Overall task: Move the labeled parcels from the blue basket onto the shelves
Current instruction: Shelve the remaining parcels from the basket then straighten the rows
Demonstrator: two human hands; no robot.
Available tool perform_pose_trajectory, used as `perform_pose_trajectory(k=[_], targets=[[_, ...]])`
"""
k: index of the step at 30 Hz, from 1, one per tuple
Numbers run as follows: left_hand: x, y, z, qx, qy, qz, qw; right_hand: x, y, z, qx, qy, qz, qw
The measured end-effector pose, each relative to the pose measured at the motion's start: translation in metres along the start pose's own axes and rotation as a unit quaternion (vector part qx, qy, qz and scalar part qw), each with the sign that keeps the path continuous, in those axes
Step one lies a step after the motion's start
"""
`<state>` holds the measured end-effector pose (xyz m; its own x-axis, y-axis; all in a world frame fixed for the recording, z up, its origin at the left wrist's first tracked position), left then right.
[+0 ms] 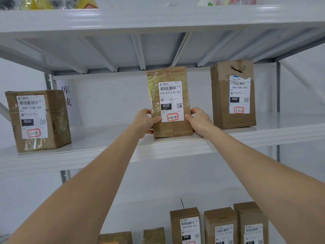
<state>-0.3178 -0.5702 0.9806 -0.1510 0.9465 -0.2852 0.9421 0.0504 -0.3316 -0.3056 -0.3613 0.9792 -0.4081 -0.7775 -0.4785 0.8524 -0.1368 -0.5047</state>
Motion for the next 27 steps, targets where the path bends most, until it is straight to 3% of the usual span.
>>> perform_pose_trajectory(k=[27], targets=[[0.011, -0.030, 0.011, -0.021, -0.011, -0.020, 1.000, 0.016, -0.030, -0.014, 0.025, -0.014, 0.027, 0.999]])
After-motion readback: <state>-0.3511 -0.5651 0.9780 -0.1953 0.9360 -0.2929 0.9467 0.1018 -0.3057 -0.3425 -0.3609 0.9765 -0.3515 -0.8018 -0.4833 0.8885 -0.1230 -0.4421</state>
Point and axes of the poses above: each hand's wrist, its own y-axis away from the middle knuckle, its own x-axis out of the palm, z = x × y, the point moved 8 cm from there along -y, towards the middle knuckle, and after that the axes turned 1 degree about z, right-handed, at the moved point
